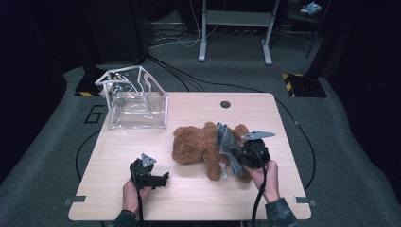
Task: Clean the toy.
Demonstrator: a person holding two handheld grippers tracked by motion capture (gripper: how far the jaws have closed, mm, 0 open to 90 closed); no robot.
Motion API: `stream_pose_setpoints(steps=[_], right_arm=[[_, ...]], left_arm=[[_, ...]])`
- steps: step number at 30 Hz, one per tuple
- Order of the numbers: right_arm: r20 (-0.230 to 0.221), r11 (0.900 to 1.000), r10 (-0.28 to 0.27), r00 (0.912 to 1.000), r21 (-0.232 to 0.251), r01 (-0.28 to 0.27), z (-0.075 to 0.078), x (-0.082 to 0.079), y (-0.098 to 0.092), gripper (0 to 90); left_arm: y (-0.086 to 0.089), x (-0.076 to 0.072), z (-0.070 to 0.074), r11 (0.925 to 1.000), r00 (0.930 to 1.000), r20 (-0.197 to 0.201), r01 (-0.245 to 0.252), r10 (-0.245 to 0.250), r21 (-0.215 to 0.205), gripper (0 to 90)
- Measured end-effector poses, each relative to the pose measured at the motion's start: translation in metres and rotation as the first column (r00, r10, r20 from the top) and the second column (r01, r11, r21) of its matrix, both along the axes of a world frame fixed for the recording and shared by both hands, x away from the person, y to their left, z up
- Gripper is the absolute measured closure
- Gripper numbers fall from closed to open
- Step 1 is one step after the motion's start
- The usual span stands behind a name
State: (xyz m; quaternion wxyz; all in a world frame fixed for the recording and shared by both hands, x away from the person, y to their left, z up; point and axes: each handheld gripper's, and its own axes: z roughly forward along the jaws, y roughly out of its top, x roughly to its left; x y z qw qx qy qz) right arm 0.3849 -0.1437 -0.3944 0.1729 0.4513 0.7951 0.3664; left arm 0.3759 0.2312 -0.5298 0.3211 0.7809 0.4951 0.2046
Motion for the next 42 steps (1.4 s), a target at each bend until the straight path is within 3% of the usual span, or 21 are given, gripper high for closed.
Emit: stream_pose_setpoints(steps=[2, 4, 6, 9, 13, 19, 23, 29, 30, 32, 35, 38, 42], right_arm=[[0.009, 0.999, -0.044, 0.9990, 0.005, 0.044, 0.001, -0.001, -0.014, 76.3], [0.022, 0.994, -0.105, 0.9942, 0.004, 0.105, 0.000, -0.003, -0.035, 76.3], [0.026, 0.993, -0.120, 0.9925, 0.007, 0.120, -0.001, -0.003, -0.042, 76.3], [0.025, 0.984, -0.176, 0.9841, 0.012, 0.176, -0.005, -0.004, -0.059, 76.4], [-0.005, 0.970, -0.243, 0.9700, 0.016, 0.243, -0.017, -0.002, -0.081, 76.4], [-0.030, 0.961, -0.277, 0.9604, 0.016, 0.278, -0.028, 0.000, -0.090, 76.3], [-0.046, 0.956, -0.291, 0.9556, 0.010, 0.292, -0.035, 0.000, -0.095, 76.3], [-0.062, 0.953, -0.303, 0.9509, 0.000, 0.304, -0.040, 0.000, -0.099, 76.3], [-0.064, 0.953, -0.303, 0.9507, -0.001, 0.304, -0.041, 0.000, -0.100, 76.3], [-0.066, 0.951, -0.308, 0.9491, -0.001, 0.309, -0.042, 0.000, -0.101, 76.3], [-0.071, 0.951, -0.309, 0.9485, 0.002, 0.310, -0.043, 0.001, -0.101, 76.3], [-0.075, 0.952, -0.306, 0.9490, 0.001, 0.307, -0.044, 0.001, -0.101, 76.3], [-0.077, 0.952, -0.307, 0.9486, -0.004, 0.308, -0.044, 0.001, -0.102, 76.3]], left_arm=[[-0.004, -0.003, 0.002, 0.9999, 0.9999, -0.014, 0.006, -0.006, 0.011, 0.6], [-0.014, -0.010, 0.003, 0.9990, 1.0000, -0.001, 0.006, -0.006, -0.043, 0.5], [-0.019, -0.013, 0.004, 0.9989, 1.0000, 0.005, 0.005, -0.005, -0.046, 0.5], [-0.033, -0.020, 0.008, 0.9980, 0.9994, 0.021, 0.030, -0.029, -0.056, 0.4], [-0.056, -0.028, 0.014, 0.9932, 0.9977, 0.037, 0.061, -0.057, -0.099, 0.6], [-0.088, -0.031, 0.022, 0.9838, 0.9927, 0.041, 0.118, -0.113, -0.135, 0.5], [-0.110, -0.030, 0.025, 0.9727, 0.9896, 0.028, 0.144, -0.141, -0.182, 1.0], [-0.142, -0.028, 0.031, 0.9641, 0.9841, 0.022, 0.177, -0.176, -0.198, 2.0], [-0.148, -0.028, 0.031, 0.9645, 0.9865, 0.026, 0.164, -0.162, -0.207, 2.1], [-0.157, -0.027, 0.032, 0.9640, 0.9840, 0.027, 0.178, -0.176, -0.198, 3.7], [-0.171, -0.025, 0.030, 0.9667, 0.9857, 0.028, 0.169, -0.166, -0.192, 5.0], [-0.180, -0.019, 0.025, 0.9718, 0.9900, 0.017, 0.141, -0.140, -0.189, 7.8], [-0.189, -0.009, 0.017, 0.9819, 0.9949, -0.002, 0.099, -0.101, -0.161, 18.1]])
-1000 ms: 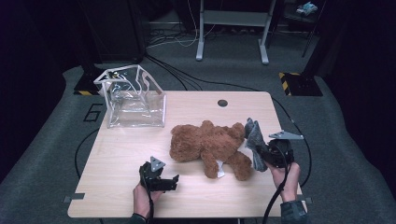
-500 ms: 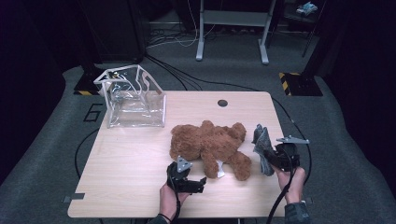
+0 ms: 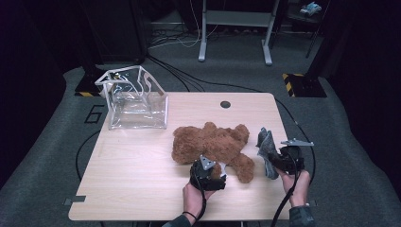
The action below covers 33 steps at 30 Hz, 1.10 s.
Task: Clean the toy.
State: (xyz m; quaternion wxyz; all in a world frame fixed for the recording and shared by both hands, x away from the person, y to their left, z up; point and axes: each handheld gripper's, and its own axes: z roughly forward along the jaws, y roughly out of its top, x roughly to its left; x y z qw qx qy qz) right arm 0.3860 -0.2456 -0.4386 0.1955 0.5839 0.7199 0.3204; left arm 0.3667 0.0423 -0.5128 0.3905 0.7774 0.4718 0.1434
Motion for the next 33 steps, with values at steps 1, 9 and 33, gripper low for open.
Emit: stream_pose_setpoints(steps=[1, 9, 33], right_arm=[[-0.002, 1.000, 0.000, 1.0000, 0.003, 0.000, 0.000, 0.000, 0.000, 76.3], [-0.012, 1.000, 0.004, 0.9999, 0.002, -0.004, -0.005, 0.000, 0.001, 76.3], [-0.022, 1.000, -0.019, 0.9996, 0.000, 0.019, -0.021, 0.008, 0.008, 76.1]], left_arm=[[0.000, 0.002, -0.001, 1.0000, 1.0000, -0.002, -0.003, 0.003, 0.003, 22.6], [-0.001, 0.005, -0.004, 0.9996, 0.9997, 0.013, -0.020, 0.020, 0.018, 59.6], [0.021, 0.048, 0.059, 0.9984, 0.9786, 0.198, 0.053, -0.056, 0.019, 74.9]])
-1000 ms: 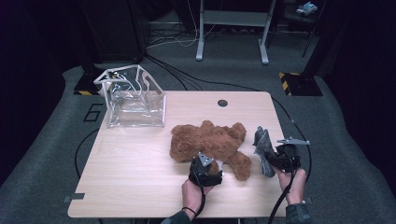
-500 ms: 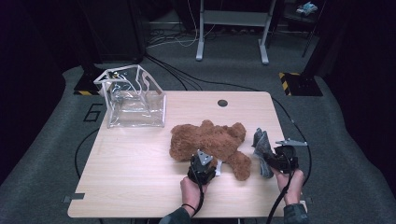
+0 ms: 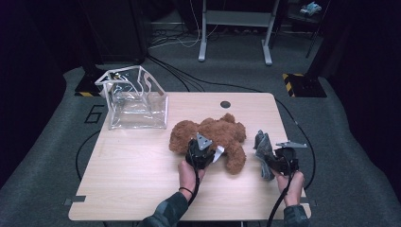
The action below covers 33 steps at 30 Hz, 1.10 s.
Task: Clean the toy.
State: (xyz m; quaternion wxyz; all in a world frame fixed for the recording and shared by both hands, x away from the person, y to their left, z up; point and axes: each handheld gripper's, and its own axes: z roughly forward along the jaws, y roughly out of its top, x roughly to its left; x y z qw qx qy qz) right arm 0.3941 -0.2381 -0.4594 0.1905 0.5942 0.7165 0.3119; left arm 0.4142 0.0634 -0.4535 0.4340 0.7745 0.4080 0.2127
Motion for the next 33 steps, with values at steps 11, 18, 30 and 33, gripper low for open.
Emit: stream_pose_setpoints(steps=[11, 18, 30, 33], right_arm=[[0.020, 1.000, 0.013, 0.9997, -0.008, -0.013, 0.007, 0.001, 0.003, 76.1], [0.018, 1.000, 0.000, 0.9998, -0.006, 0.000, 0.010, 0.001, 0.001, 76.1], [-0.007, 1.000, 0.000, 1.0000, -0.003, 0.000, 0.005, 0.003, 0.002, 75.6], [-0.006, 1.000, 0.019, 0.9998, -0.006, -0.019, 0.001, 0.004, 0.004, 75.4]], left_arm=[[0.006, 0.008, 0.042, 0.9973, 0.9919, 0.111, 0.066, -0.062, -0.033, 75.7], [0.004, -0.003, 0.063, 0.9916, 0.9840, 0.151, 0.107, -0.095, -0.073, 75.8], [0.007, 0.020, 0.044, 0.9940, 0.9943, 0.051, 0.097, -0.094, -0.051, 73.5], [0.014, 0.038, 0.033, 0.9971, 0.9978, -0.013, 0.064, -0.064, -0.041, 71.9]])
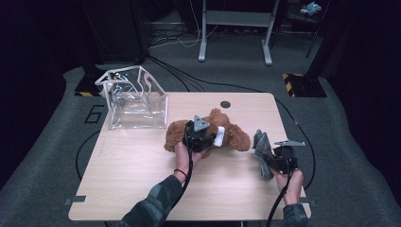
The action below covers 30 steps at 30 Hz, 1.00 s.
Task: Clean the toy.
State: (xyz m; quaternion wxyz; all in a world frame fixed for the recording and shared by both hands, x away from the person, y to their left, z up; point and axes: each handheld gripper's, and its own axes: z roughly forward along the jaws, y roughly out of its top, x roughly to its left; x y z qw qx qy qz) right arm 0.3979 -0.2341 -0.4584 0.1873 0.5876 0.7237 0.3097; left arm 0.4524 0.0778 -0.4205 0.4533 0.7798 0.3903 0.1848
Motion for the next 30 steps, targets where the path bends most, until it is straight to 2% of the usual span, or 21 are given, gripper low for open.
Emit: stream_pose_setpoints(steps=[1, 3, 6, 8, 9, 12, 15, 16, 18, 19, 23, 24, 25, 26, 28, 30], right_arm=[[-0.009, 1.000, -0.008, 0.9999, 0.006, 0.008, 0.000, -0.001, 0.002, 75.4], [-0.003, 1.000, 0.012, 0.9999, 0.001, -0.012, -0.002, 0.000, 0.003, 75.4], [-0.014, 1.000, 0.008, 0.9999, 0.004, -0.008, -0.002, 0.001, 0.006, 75.4], [-0.011, 1.000, 0.021, 0.9997, -0.001, -0.021, -0.003, 0.001, 0.006, 75.4], [-0.016, 1.000, 0.016, 0.9998, 0.002, -0.016, -0.002, 0.001, 0.007, 75.4], [-0.018, 1.000, 0.019, 0.9997, 0.003, -0.019, -0.002, 0.000, 0.008, 75.4], [-0.015, 1.000, 0.018, 0.9997, 0.006, -0.018, -0.003, 0.000, 0.007, 75.4], [-0.010, 1.000, 0.025, 0.9997, 0.003, -0.025, -0.003, 0.001, 0.007, 75.4], [-0.014, 1.000, 0.022, 0.9997, 0.005, -0.022, -0.003, 0.001, 0.008, 75.4], [-0.014, 1.000, 0.023, 0.9996, 0.007, -0.023, -0.003, 0.001, 0.008, 75.4], [-0.014, 1.000, 0.023, 0.9996, 0.003, -0.023, -0.003, 0.001, 0.010, 75.4], [-0.016, 1.000, 0.026, 0.9995, 0.008, -0.026, -0.004, 0.001, 0.010, 75.4], [-0.017, 1.000, 0.030, 0.9994, 0.004, -0.030, -0.004, 0.001, 0.010, 75.4], [-0.013, 1.000, 0.031, 0.9994, 0.000, -0.031, -0.004, 0.001, 0.010, 75.4], [-0.013, 0.999, 0.037, 0.9992, 0.002, -0.037, -0.004, 0.001, 0.009, 75.4], [-0.018, 1.000, 0.029, 0.9994, 0.005, -0.029, -0.004, 0.001, 0.009, 75.4]], left_arm=[[0.003, 0.005, -0.004, 0.9999, 0.9998, -0.019, -0.010, 0.010, 0.001, 71.3], [0.009, 0.012, -0.010, 0.9994, 0.9990, -0.031, -0.030, 0.031, 0.019, 68.2], [0.015, 0.016, -0.013, 0.9976, 0.9979, -0.033, -0.054, 0.056, 0.044, 59.9], [0.016, 0.014, -0.012, 0.9941, 0.9967, -0.011, -0.079, 0.080, 0.074, 53.2], [0.017, 0.013, -0.011, 0.9932, 0.9959, 0.000, -0.091, 0.091, 0.074, 47.9], [0.022, 0.005, -0.009, 0.9848, 0.9893, 0.050, -0.142, 0.137, 0.101, 38.0], [0.027, -0.002, -0.009, 0.9692, 0.9759, 0.099, -0.207, 0.194, 0.134, 31.5], [0.029, -0.003, -0.010, 0.9630, 0.9713, 0.104, -0.227, 0.214, 0.144, 29.4], [0.035, -0.002, -0.011, 0.9478, 0.9571, 0.115, -0.281, 0.266, 0.150, 26.8], [0.037, -0.001, -0.012, 0.9431, 0.9532, 0.112, -0.296, 0.281, 0.152, 26.0], [0.044, 0.009, -0.016, 0.9148, 0.9310, 0.109, -0.363, 0.348, 0.177, 22.4], [0.046, 0.013, -0.017, 0.9098, 0.9270, 0.101, -0.374, 0.361, 0.180, 22.0], [0.049, 0.016, -0.018, 0.9005, 0.9189, 0.104, -0.394, 0.381, 0.184, 21.5], [0.053, 0.024, -0.021, 0.8898, 0.9115, 0.073, -0.411, 0.405, 0.199, 20.8], [0.055, 0.028, -0.024, 0.8875, 0.9097, 0.061, -0.414, 0.411, 0.202, 20.2], [0.058, 0.034, -0.028, 0.8843, 0.9042, 0.035, -0.424, 0.426, 0.196, 20.6]])
